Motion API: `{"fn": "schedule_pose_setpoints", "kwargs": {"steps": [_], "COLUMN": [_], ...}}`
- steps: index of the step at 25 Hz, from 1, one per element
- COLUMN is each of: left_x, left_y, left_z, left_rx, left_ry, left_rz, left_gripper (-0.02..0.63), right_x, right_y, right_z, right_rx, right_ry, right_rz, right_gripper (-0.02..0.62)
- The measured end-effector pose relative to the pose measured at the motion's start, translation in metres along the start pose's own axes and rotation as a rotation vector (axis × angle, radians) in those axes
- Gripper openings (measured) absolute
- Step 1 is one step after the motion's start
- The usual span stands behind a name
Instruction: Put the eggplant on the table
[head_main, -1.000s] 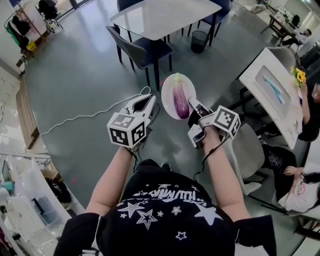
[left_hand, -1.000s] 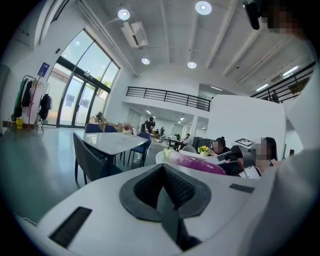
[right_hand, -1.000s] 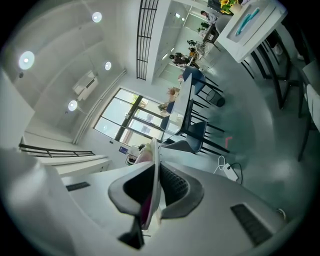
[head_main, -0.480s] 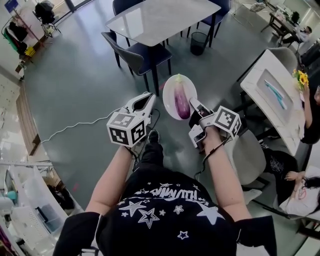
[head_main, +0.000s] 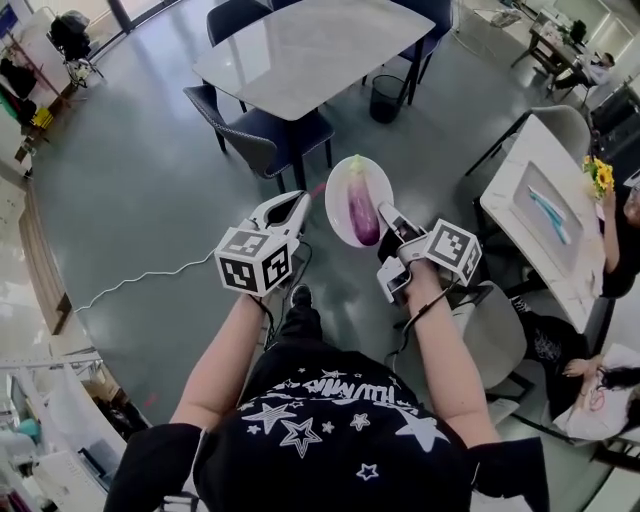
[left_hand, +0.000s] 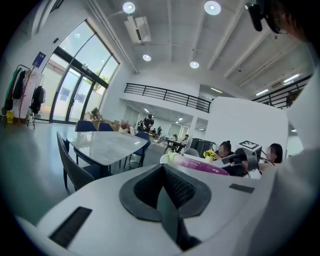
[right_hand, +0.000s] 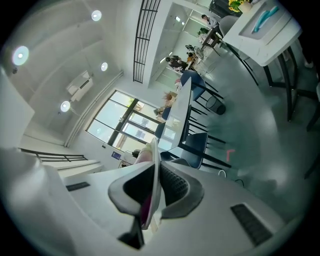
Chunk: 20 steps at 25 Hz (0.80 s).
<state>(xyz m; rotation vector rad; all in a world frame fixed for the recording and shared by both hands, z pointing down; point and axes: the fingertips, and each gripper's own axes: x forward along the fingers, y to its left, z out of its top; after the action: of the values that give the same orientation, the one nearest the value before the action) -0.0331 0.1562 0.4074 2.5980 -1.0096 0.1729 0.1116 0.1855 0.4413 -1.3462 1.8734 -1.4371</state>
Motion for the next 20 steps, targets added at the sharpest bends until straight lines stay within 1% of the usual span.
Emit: {"fn": "schedule_pose_setpoints", "kwargs": {"steps": [9,14,20], "left_x": [0.06,0.084,0.099], "left_y": [0.068,0.131,0.151], "left_z": [0.031,0.065,0.06], "left_rx": [0.007,-0.011,0.006], "left_ry": [0.033,0.032,0.012], "left_rz": [-0.029,-0.043,-0.061], "left_gripper": [0.006,0.006,0.006], "right_x": [0.084,0.156,0.182], "right_y": [-0.008,0.017,0.008], "right_z": [0.041,0.063,0.071], "right_rx": [0.062,0.053,0.043], "right_ry": [-0.022,-0.03,-0.053], "right_rz": [-0.021,-0.032,-0.015], "right_gripper": [0.031,0.031,0.031]}}
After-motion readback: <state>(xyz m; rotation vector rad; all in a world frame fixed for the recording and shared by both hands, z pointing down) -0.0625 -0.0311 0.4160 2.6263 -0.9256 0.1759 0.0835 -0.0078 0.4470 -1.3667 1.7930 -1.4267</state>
